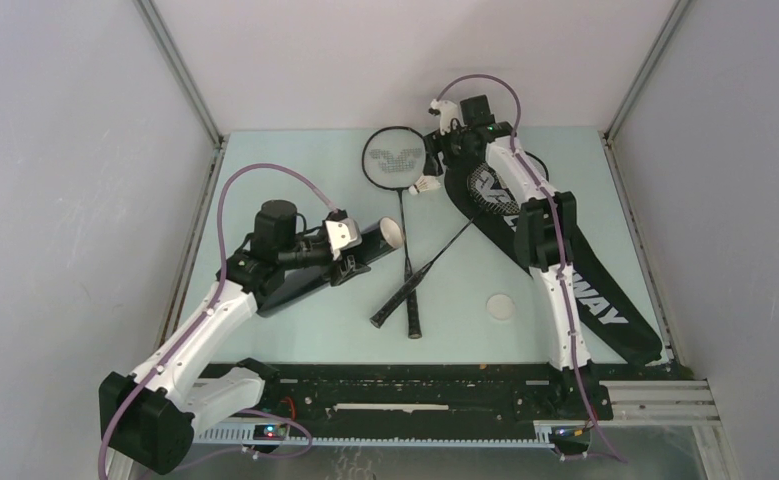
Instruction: Pack up the badminton gear
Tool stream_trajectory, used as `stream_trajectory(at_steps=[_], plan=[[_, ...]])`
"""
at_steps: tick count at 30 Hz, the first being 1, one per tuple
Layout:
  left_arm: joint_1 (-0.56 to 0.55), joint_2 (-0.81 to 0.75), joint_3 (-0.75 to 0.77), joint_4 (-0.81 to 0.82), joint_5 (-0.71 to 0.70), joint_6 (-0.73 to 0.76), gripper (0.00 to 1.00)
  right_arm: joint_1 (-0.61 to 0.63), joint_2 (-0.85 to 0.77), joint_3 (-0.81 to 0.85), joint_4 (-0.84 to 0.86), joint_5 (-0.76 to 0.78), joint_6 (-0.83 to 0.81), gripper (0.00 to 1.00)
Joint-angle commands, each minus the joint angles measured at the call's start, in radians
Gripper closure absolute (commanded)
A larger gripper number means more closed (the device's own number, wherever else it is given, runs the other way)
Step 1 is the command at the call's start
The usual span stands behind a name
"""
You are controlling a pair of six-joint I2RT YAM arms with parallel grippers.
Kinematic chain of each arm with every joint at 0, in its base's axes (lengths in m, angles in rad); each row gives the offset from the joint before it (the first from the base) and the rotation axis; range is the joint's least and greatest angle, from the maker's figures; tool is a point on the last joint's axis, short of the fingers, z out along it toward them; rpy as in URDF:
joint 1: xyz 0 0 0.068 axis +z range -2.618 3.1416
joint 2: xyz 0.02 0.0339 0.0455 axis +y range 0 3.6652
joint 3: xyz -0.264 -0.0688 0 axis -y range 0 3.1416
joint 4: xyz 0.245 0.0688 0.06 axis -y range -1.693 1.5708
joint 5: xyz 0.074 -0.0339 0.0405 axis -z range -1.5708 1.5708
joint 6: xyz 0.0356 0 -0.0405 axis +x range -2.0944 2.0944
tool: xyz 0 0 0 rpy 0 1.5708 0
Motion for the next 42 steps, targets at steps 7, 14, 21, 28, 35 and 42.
stream_trajectory(at_steps=[7,14,21,28,35,42], plan=[[0.006,0.004,-0.014,0.007,0.024,0.033,0.83,0.013,0.092,0.134,-0.061,-0.049,0.012,0.3],[0.007,0.007,-0.01,0.003,0.03,0.035,0.83,0.015,0.126,0.133,-0.089,-0.099,0.061,0.39],[0.006,0.004,-0.004,-0.003,0.02,0.037,0.83,0.009,0.053,0.089,-0.08,-0.259,0.018,0.63],[0.006,-0.007,0.001,0.001,0.016,0.025,0.83,-0.01,-0.253,-0.121,-0.104,-0.381,-0.007,0.93],[0.006,-0.005,0.014,0.025,0.036,-0.017,0.82,-0.008,-0.698,-0.522,-0.103,-0.475,-0.061,1.0],[0.005,0.023,0.051,-0.018,0.112,0.003,0.81,0.082,-1.086,-0.821,-0.026,-0.431,-0.081,1.0]])
